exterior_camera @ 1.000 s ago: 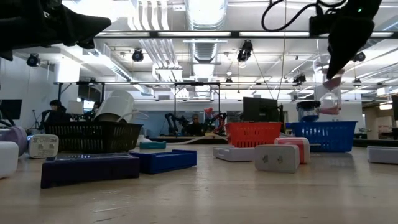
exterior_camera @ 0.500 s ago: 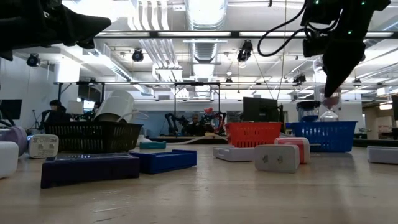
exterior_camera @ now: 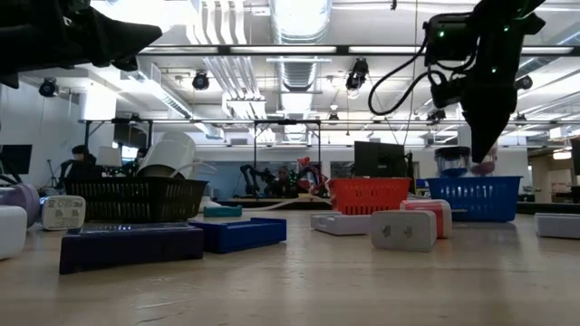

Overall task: Pick & Place Office items
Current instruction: Put the pink hourglass into the blue bin, then put the light blue digital clock into the red bin

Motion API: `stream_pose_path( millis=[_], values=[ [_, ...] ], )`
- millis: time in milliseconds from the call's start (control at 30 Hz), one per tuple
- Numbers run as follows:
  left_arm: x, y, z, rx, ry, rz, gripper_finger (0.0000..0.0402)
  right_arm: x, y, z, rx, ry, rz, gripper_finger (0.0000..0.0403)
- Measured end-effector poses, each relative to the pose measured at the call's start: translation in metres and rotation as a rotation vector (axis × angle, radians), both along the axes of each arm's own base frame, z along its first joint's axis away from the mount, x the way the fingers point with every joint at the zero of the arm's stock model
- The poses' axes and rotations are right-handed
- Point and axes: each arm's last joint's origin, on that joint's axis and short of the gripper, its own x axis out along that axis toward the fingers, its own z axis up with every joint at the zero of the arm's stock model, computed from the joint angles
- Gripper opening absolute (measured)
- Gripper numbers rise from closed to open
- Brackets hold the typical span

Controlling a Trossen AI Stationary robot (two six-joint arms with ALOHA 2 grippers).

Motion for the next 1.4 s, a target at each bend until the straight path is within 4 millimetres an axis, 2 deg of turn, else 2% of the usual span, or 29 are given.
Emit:
stream_pose_path(
  millis=[233,400,700,967,1133,1267,1400],
  values=[
    [0.0,0.0,0.0,0.0,0.0,-0.001,0.0012,0.006,-0.005,-0.011,0.032,0.006,0.004,0.0197],
    [0.0,0.0,0.0,0.0,0.0,-0.001,0.0012,0.004,-0.005,-0.01,0.031,-0.003,0.004,0.0198],
    [0.0,0.0,0.0,0.0,0.0,-0.001,0.0012,-0.001,-0.003,-0.005,0.015,-0.025,0.001,0.0251],
    [0.0,0.0,0.0,0.0,0.0,-0.001,0.0012,-0.003,-0.002,-0.002,0.008,-0.039,0.001,0.0278],
    [0.0,0.0,0.0,-0.001,0.0,-0.001,0.0012,-0.008,-0.001,0.016,-0.023,-0.023,0.018,0.0287],
    [0.0,0.0,0.0,-0.004,0.0,-0.001,0.0012,-0.015,0.001,0.042,-0.044,-0.012,0.013,0.0289],
    [0.0,0.0,0.0,-0.007,-0.001,-0.002,0.0012,-0.019,0.006,0.075,-0.116,-0.182,0.042,0.0275]
  ],
)
